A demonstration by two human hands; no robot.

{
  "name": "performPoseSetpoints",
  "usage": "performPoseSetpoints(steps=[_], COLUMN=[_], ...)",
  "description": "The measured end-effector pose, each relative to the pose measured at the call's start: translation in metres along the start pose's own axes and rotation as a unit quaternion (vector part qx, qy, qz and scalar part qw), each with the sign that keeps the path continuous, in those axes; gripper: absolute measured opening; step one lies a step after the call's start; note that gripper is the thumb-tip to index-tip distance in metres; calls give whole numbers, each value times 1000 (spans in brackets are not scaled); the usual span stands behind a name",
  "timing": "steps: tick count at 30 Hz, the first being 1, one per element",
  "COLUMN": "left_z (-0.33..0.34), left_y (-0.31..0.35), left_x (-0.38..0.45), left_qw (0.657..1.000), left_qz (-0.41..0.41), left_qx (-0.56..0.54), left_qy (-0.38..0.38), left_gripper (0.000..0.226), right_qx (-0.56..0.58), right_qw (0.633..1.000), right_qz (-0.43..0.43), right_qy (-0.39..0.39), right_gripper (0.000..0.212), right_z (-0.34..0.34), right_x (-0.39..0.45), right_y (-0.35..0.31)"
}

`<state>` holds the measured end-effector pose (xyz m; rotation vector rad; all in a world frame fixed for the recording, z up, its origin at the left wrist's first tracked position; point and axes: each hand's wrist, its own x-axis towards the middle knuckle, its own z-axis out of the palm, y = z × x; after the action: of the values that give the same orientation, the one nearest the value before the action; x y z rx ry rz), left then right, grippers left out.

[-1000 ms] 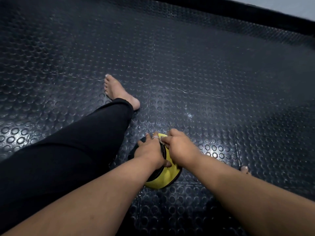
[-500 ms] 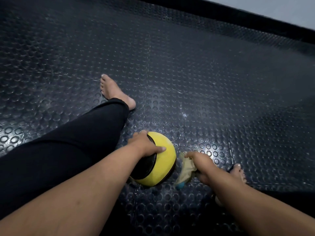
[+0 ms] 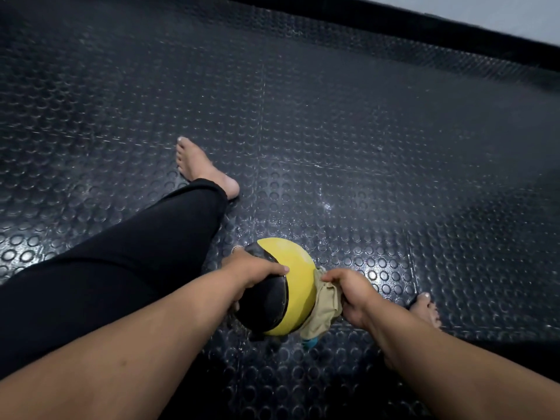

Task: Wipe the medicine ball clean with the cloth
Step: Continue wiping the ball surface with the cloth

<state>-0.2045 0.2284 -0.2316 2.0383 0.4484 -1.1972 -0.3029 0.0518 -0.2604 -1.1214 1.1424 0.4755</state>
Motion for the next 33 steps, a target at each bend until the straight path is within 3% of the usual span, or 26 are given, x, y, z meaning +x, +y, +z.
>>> performPoseSetpoints(steps=[3,6,10,12,15,18,22,26,33], left_z=[4,0,1,3,1,-5,-3,-2,4], left_y=[0,1,5,9,12,7,1,0,0], left_x=[0,0,-10,-11,-6,2,2,7,9], left_qw=[998,998,970,934,898,887,901,914,919], left_qz=[34,38,39,90,165,183,179,181,183], left_qx=[-13,8,239,344,406,418,393,363,349], left_qy=[47,46,20,24,-33,-66,-37,-22,-6], left_gripper=[111,109,113,117,116,120,127,126,124], right_qx=[-5,-20,-130,-165,-213,-220,-197,-231,-360], right_qw=[999,998,987,982,970,964,964,927,859], right_qz=[-32,-62,-92,-96,-121,-147,-167,-211,-274], right_qy=[6,-15,-2,8,-4,21,62,206,239], right_gripper=[10,9,10,16,18,17,25,17,24], right_z=[-7,-10,-7,-7,-1,10,21,46,70], right_x=[-2,-6,-10,-9,-7,-3,1,-2,-19], right_y=[-12,-18,-14,-15,-23,-25,-24,-22,-5])
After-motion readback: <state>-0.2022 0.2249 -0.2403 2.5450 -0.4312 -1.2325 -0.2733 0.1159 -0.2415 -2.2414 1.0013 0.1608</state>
